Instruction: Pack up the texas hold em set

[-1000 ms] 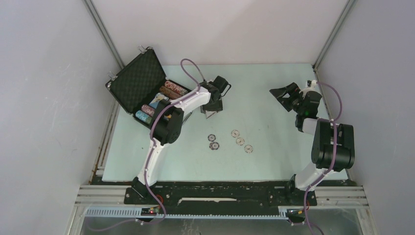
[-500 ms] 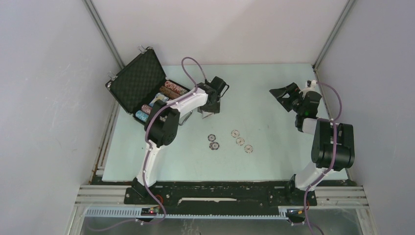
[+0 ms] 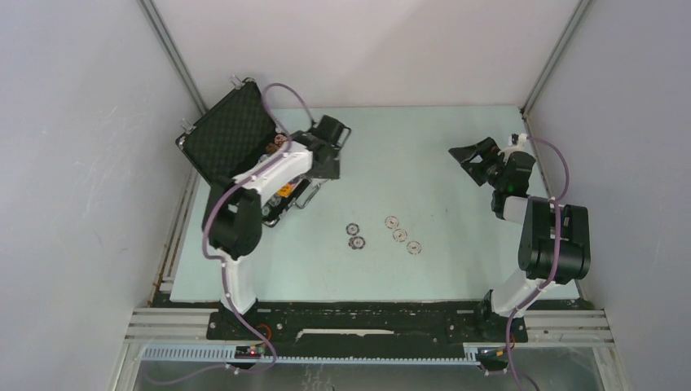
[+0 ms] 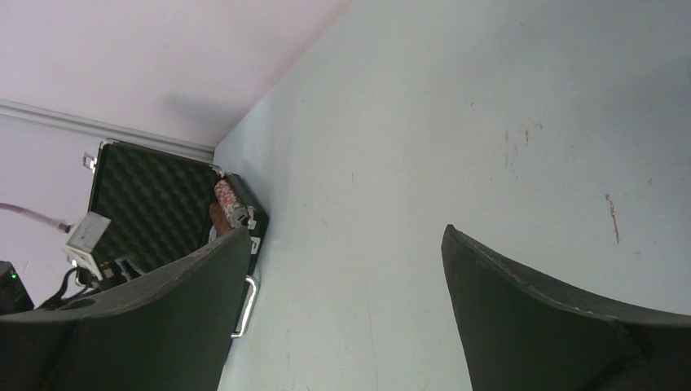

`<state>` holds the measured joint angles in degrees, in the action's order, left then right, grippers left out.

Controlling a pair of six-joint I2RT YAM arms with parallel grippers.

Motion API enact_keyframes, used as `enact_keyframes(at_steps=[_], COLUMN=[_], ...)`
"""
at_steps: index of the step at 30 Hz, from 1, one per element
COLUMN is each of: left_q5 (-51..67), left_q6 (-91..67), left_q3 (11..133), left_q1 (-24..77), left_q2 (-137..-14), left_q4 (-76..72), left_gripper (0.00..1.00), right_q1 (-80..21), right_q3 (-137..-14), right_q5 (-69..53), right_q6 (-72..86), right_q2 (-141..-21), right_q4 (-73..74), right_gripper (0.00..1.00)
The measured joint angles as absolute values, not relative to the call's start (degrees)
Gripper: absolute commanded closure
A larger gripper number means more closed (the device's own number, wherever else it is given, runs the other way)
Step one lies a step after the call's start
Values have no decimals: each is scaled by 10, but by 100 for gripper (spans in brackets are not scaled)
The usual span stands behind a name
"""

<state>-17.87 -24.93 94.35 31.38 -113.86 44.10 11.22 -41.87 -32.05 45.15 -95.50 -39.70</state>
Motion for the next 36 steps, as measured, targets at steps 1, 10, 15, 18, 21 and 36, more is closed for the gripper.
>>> enact_keyframes(at_steps=[1,10,15,18,21,36], left_q5=[-179,-194,-190,-179,-175,-164], left_q6=[-250,-277,-311,-336,-365,-414], left_q3=[932,852,854,866,870,885], left_q1=[300,133,88,73,66,38], left_q2=[-1124,-1039,-1049,-1075,-1100,-1156], left_q4=[440,410,401,394,388,375], left_gripper=[40,36,33,33,33,28], right_q1=[112,112,112,112,112,111], right_q3=[-419,-423,-426,-426,-427,-427], right_q5=[-321,-321,-321,-321,-321,-321], right_q6=[451,452,452,452,452,452], right_q2=[-955,-959,-959,-960,-961,-962], right_q4=[-397,-397,-397,-397,-397,-397], right_gripper=[4,4,4,4,4,4])
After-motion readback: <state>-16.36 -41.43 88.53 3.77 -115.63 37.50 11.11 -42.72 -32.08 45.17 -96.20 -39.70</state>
